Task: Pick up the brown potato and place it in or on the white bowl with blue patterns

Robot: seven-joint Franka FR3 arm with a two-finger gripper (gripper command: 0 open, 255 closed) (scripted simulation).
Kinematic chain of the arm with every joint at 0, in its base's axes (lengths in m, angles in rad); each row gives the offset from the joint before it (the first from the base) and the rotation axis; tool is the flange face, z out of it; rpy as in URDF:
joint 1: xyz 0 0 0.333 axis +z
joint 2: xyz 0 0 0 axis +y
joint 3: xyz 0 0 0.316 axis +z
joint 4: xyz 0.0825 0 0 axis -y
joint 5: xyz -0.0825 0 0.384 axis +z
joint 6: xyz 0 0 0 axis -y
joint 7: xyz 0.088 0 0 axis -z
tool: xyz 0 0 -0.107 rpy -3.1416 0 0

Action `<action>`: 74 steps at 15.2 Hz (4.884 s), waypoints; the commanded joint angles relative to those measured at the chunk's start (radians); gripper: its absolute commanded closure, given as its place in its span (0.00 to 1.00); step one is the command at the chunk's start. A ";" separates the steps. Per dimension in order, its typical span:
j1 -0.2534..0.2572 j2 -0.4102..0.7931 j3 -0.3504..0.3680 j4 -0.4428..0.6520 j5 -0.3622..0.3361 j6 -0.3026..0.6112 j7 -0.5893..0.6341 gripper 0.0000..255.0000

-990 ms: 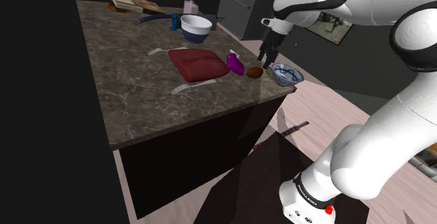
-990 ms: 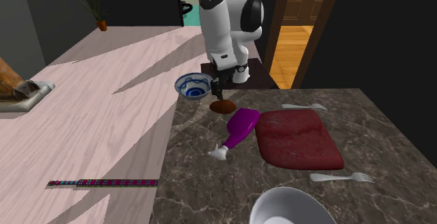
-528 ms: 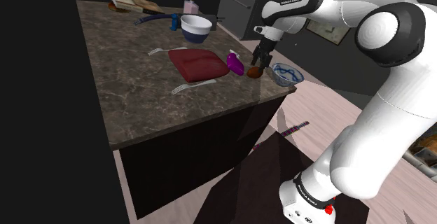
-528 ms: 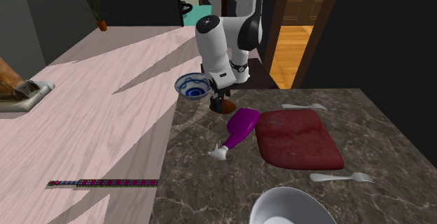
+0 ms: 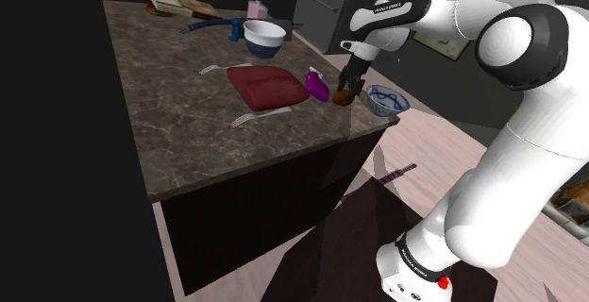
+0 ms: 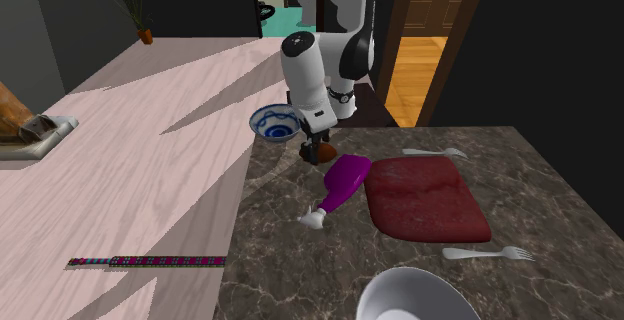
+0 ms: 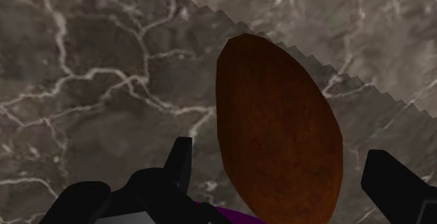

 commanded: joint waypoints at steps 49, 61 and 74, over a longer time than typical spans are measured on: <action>-0.066 -0.191 -0.083 0.201 -0.148 -0.363 -0.049 1.00; -0.108 -0.221 -0.126 0.073 -0.180 -0.266 -0.135 1.00; -0.109 -0.207 -0.129 0.004 -0.171 -0.187 -0.148 1.00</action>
